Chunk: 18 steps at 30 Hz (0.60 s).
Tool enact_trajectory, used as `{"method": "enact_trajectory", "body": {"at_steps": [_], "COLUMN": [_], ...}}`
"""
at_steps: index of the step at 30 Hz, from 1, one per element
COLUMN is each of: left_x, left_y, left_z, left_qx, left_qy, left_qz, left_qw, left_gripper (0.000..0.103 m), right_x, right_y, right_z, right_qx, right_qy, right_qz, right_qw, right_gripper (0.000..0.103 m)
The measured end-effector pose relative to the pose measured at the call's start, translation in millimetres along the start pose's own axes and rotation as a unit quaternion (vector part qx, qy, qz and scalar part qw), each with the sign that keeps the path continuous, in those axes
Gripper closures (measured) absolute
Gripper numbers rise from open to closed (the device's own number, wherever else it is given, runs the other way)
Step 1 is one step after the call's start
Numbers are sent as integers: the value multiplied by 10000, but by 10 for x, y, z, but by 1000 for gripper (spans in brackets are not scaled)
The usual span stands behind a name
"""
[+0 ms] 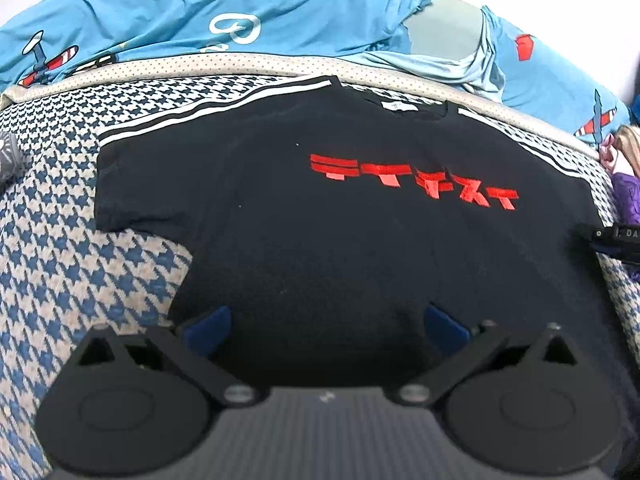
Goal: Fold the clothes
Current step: 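Pinch the striped sleeve edge with the right gripper and lift it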
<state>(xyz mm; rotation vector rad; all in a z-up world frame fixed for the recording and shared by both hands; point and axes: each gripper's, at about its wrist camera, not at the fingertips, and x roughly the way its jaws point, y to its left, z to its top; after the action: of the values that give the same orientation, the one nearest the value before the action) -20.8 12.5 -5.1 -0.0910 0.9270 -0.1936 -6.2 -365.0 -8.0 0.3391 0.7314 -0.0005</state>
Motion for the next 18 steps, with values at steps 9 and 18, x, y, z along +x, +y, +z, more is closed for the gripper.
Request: {"method": "enact_trajectory", "body": {"at_steps": [9, 18], "left_x": [38, 62], "left_y": [75, -1], "left_z": [2, -74], "left_qx": [-172, 208], "left_qy": [65, 111], "left_qz": [94, 259], "left_qw": [9998, 9994], "left_gripper": [0, 0], "right_x": [-6, 62], "right_y": [108, 96], "right_z": [31, 23], "right_qx": [-450, -287], "right_qy": [-391, -126], "right_qz": [-495, -672], "right_qw": [9970, 9972], "right_gripper": [97, 97]}}
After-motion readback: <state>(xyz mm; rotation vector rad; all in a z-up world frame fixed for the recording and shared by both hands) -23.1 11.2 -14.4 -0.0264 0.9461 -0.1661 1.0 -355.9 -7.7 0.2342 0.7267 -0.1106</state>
